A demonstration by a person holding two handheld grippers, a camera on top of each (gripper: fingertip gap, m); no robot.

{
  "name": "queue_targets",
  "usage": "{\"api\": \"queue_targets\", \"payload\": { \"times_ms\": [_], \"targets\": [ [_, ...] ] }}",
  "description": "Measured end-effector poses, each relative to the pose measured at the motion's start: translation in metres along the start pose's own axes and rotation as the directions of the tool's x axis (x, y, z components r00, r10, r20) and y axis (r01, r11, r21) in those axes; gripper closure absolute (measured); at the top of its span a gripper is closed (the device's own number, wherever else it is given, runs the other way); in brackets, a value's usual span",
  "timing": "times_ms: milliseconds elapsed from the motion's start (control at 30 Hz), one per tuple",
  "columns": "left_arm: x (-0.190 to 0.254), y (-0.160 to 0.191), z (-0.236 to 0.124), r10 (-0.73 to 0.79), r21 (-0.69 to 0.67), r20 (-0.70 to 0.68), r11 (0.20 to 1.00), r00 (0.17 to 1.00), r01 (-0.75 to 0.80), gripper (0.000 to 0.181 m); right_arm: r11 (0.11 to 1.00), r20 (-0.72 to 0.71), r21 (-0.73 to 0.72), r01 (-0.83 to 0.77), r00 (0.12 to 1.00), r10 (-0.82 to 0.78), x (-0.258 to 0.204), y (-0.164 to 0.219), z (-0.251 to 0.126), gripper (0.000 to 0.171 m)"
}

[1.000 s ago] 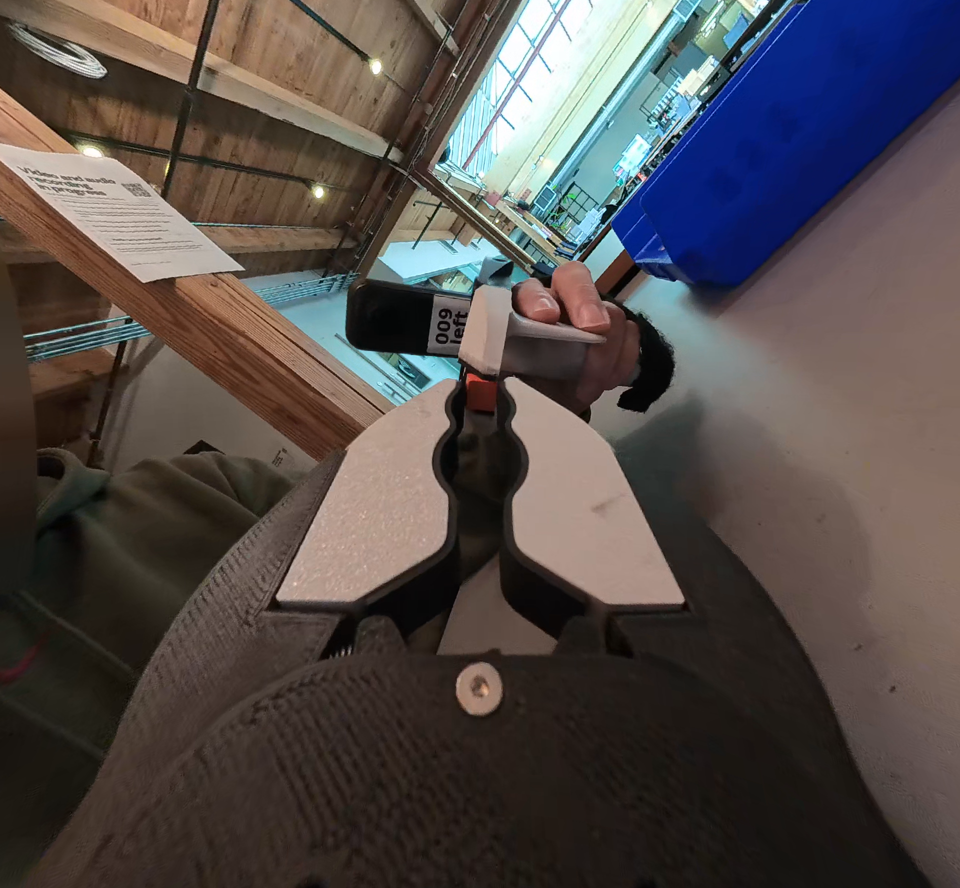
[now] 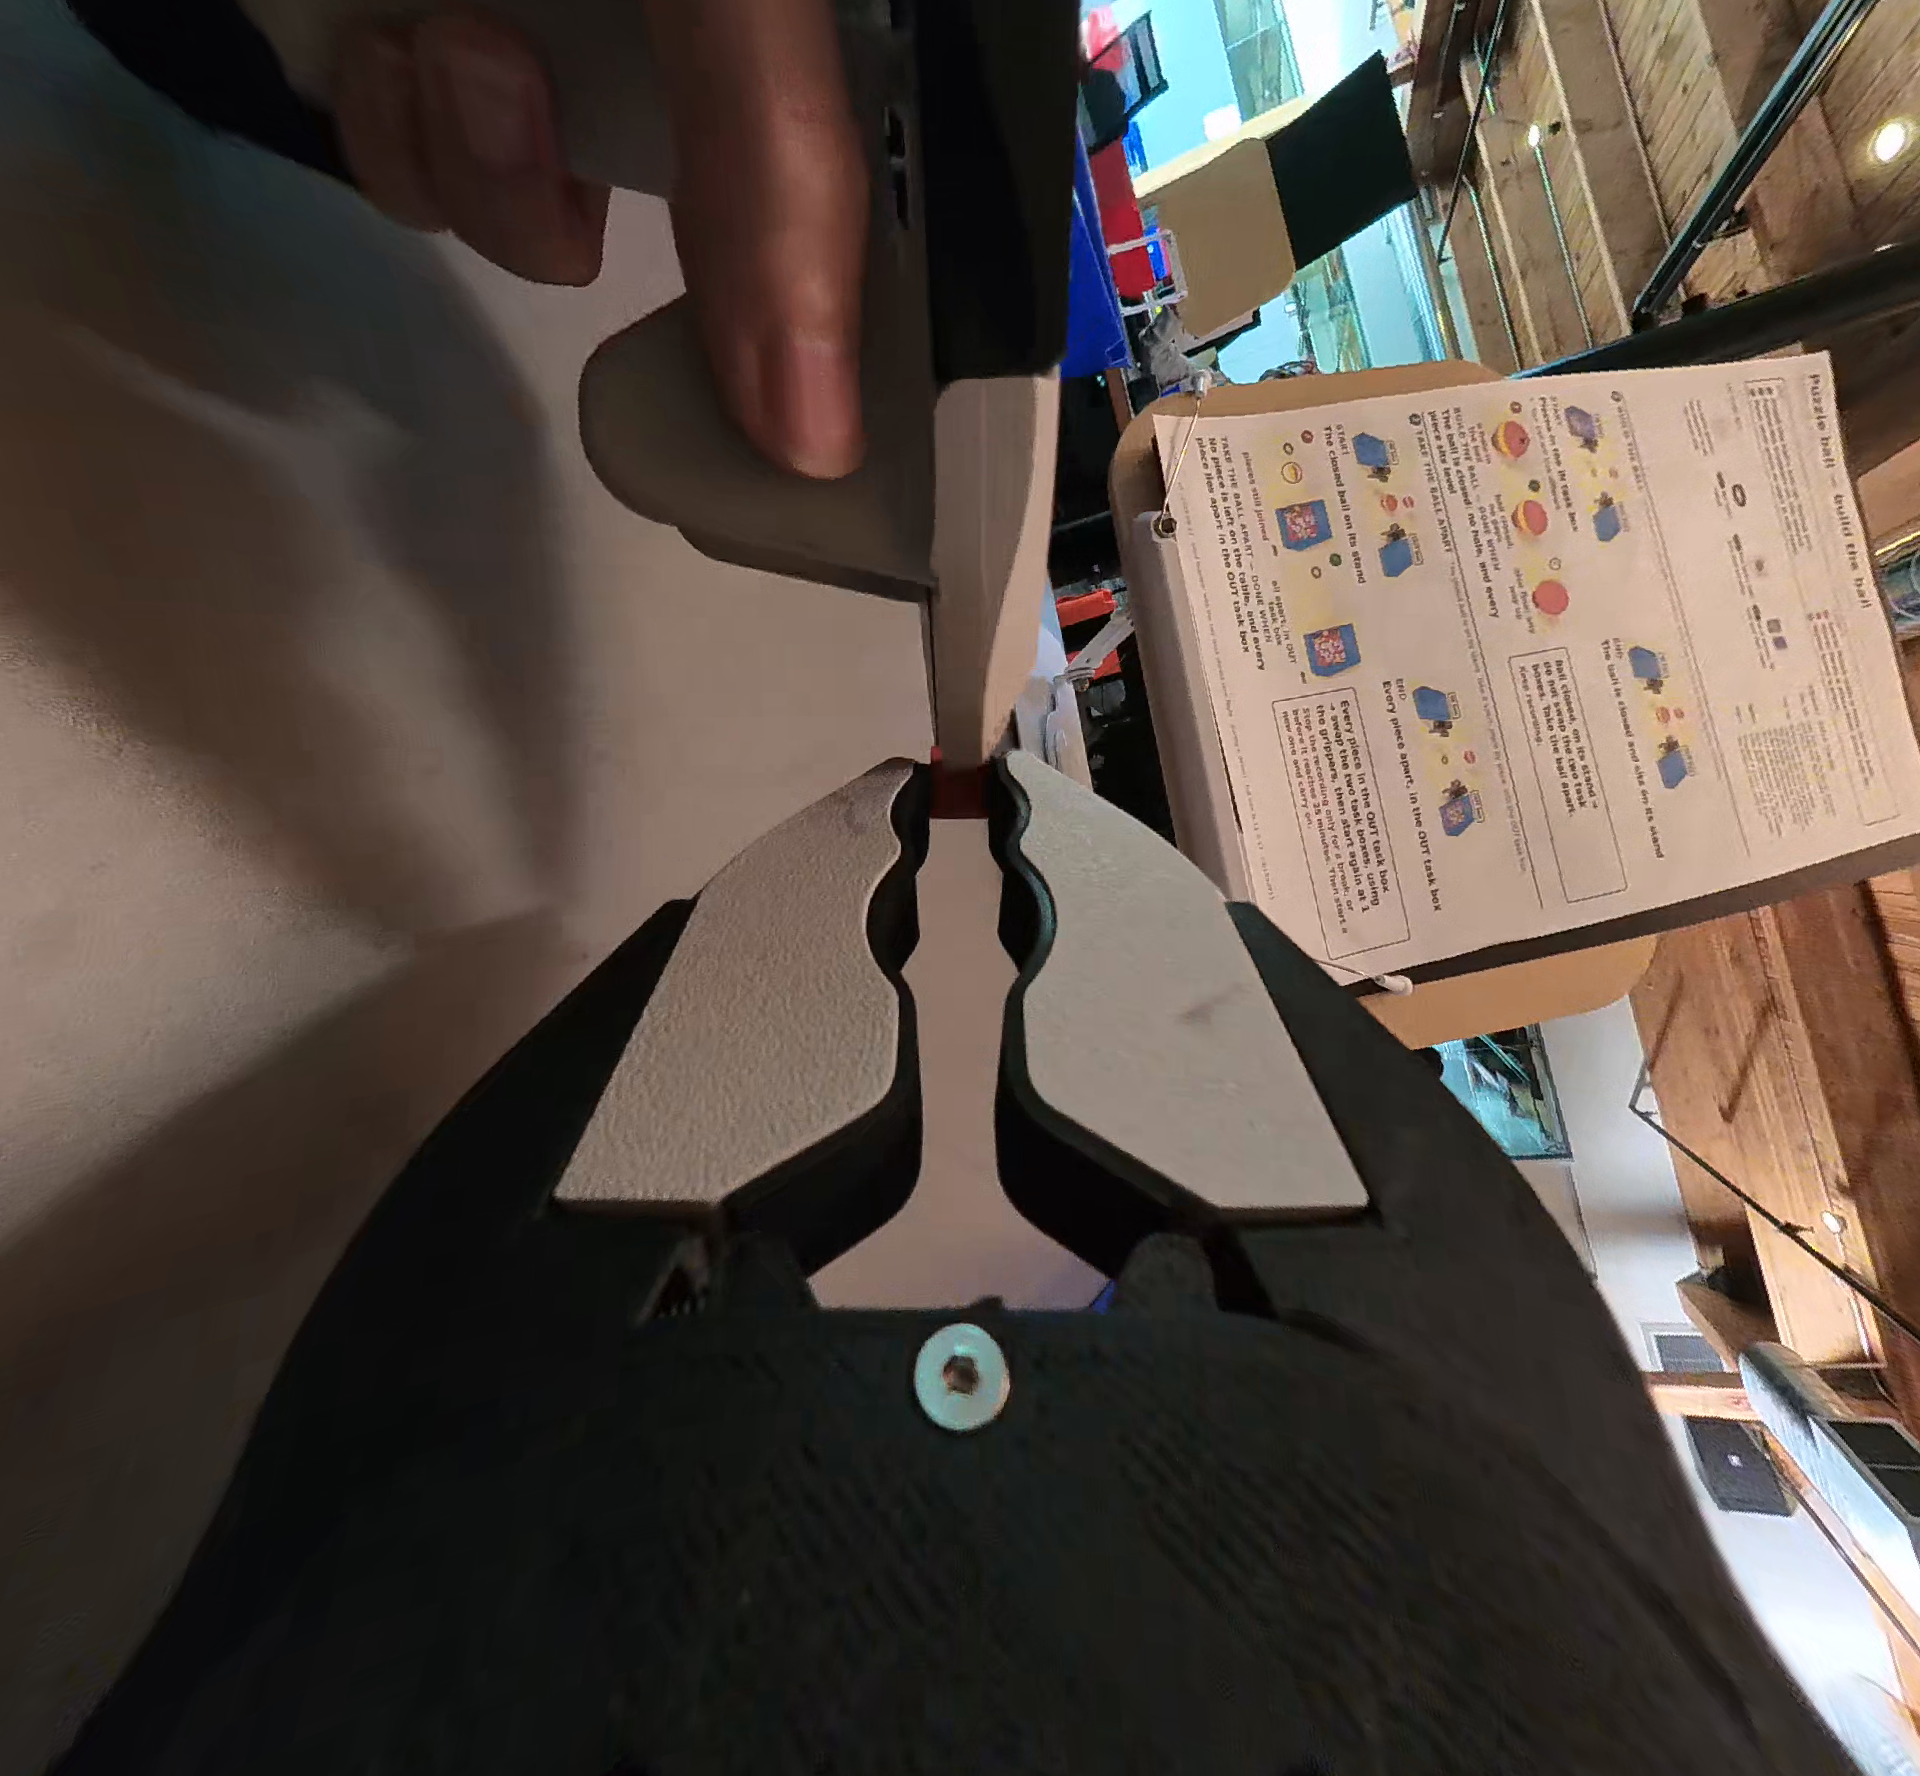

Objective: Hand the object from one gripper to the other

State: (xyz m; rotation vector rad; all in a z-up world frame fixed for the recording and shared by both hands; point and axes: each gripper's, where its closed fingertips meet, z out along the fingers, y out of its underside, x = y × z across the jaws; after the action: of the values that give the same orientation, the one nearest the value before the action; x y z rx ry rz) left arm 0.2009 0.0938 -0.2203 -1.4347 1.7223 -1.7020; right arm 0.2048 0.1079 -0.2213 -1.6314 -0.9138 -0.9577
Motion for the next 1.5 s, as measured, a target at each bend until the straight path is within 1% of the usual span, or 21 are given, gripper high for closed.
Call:
{"api": "queue_targets", "payload": {
  "times_ms": [100, 167, 300, 367, 433, 467, 533, 567, 633, 700, 733, 767, 800, 833, 900, 933, 1033, 1133, 1233, 1433, 1500],
  "targets": [
    [0.0, 0.002, 0.002, 0.001, -0.015, 0.008, 1.0, 1.0, 0.0, 0.165, 1.0, 0.005, -0.002, 0.005, 1.0, -0.005, -0.001, -0.001, 0.0, 0.161],
    [-0.001, 0.003, 0.002, 0.03, -0.018, 0.031, 0.999, 0.999, -0.03, 0.171, 1.0, 0.005, -0.004, 0.009, 1.0, -0.009, -0.001, -0.001, 0.0, 0.161],
    [-0.002, 0.003, 0.002, 0.062, -0.025, 0.04, 0.998, 0.997, -0.061, 0.171, 0.999, 0.016, 0.003, -0.04, 0.999, 0.04, -0.002, -0.002, 0.001, 0.161],
    [0.0, 0.002, 0.001, 0.064, -0.011, 0.021, 0.998, 0.998, -0.064, 0.172, 0.99, 0.038, 0.025, -0.137, 0.99, 0.136, -0.002, -0.003, 0.0, 0.159],
    [-0.001, -0.001, -0.002, 0.098, 0.013, 0.013, 0.995, 0.995, -0.098, 0.172, 0.932, 0.091, 0.082, -0.353, 0.934, 0.345, 0.001, -0.008, -0.002, 0.144],
    [-0.002, -0.003, -0.005, 0.123, 0.029, 0.017, 0.992, 0.992, -0.123, 0.172, 0.867, 0.138, 0.119, -0.484, 0.873, 0.468, 0.005, -0.012, -0.004, 0.137],
    [0.001, -0.013, -0.012, 0.182, 0.1, -0.002, 0.978, 0.983, -0.181, 0.172, 0.67, 0.264, 0.159, -0.725, 0.685, 0.679, 0.014, -0.019, -0.009, 0.123],
    [0.006, -0.019, -0.016, 0.218, 0.146, -0.02, 0.966, 0.976, -0.213, 0.172, 0.541, 0.341, 0.159, -0.826, 0.56, 0.755, 0.019, -0.022, -0.012, 0.116],
    [0.019, -0.026, -0.024, 0.305, 0.223, -0.076, 0.933, 0.949, -0.282, 0.172, 0.229, 0.508, 0.107, -0.968, 0.251, 0.824, 0.029, -0.029, -0.019, 0.113],
    [0.031, -0.03, -0.028, 0.397, 0.28, -0.092, 0.89, 0.913, -0.359, 0.172, -0.095, 0.657, -0.013, -0.995, -0.08, 0.749, 0.038, -0.035, -0.026, 0.115],
    [0.035, -0.031, -0.029, 0.435, 0.294, -0.093, 0.871, 0.896, -0.393, 0.172, -0.232, 0.694, -0.084, -0.969, -0.224, 0.685, 0.041, -0.035, -0.027, 0.117],
    [0.038, -0.031, -0.029, 0.465, 0.3, -0.086, 0.855, 0.881, -0.422, 0.172, -0.331, 0.72, -0.153, -0.931, -0.335, 0.609, 0.043, -0.036, -0.028, 0.12],
    [0.04, -0.031, -0.028, 0.491, 0.302, -0.079, 0.841, 0.867, -0.449, 0.172, -0.395, 0.74, -0.215, -0.893, -0.413, 0.531, 0.043, -0.038, -0.03, 0.124],
    [0.042, -0.03, -0.028, 0.515, 0.302, -0.077, 0.828, 0.853, -0.473, 0.172, -0.435, 0.748, -0.269, -0.86, -0.47, 0.468, 0.043, -0.041, -0.031, 0.128],
    [0.043, -0.028, -0.027, 0.552, 0.294, -0.059, 0.806, 0.832, -0.514, 0.172, -0.465, 0.741, -0.329, -0.822, -0.53, 0.412, 0.04, -0.044, -0.031, 0.135],
    [0.042, -0.028, -0.026, 0.566, 0.287, -0.042, 0.796, 0.823, -0.532, 0.172, -0.455, 0.734, -0.346, -0.821, -0.539, 0.414, 0.036, -0.046, -0.03, 0.139],
    [0.038, -0.028, -0.026, 0.592, 0.271, -0.009, 0.778, 0.806, -0.568, 0.172, -0.378, 0.718, -0.365, -0.851, -0.516, 0.467, 0.023, -0.049, -0.028, 0.14],
    [0.036, -0.027, -0.026, 0.615, 0.253, 0.015, 0.76, 0.788, -0.598, 0.172, -0.389, 0.73, -0.36, -0.848, -0.515, 0.448, 0.026, -0.05, -0.03, 0.154],
    [0.033, -0.025, -0.026, 0.651, 0.225, 0.042, 0.733, 0.758, -0.642, 0.172, -0.394, 0.73, -0.373, -0.84, -0.528, 0.434, 0.026, -0.049, -0.031, 0.16],
    [0.032, -0.02, -0.024, 0.725, 0.168, 0.068, 0.668, 0.685, -0.725, 0.172, -0.424, 0.708, -0.422, -0.802, -0.583, 0.398, 0.023, -0.049, -0.03, 0.157],
    [0.032, -0.019, -0.023, 0.74, 0.157, 0.072, 0.654, 0.669, -0.74, 0.172, -0.413, 0.701, -0.438, -0.798, -0.591, 0.398, 0.02, -0.048, -0.03, 0.16]
  ]
}}
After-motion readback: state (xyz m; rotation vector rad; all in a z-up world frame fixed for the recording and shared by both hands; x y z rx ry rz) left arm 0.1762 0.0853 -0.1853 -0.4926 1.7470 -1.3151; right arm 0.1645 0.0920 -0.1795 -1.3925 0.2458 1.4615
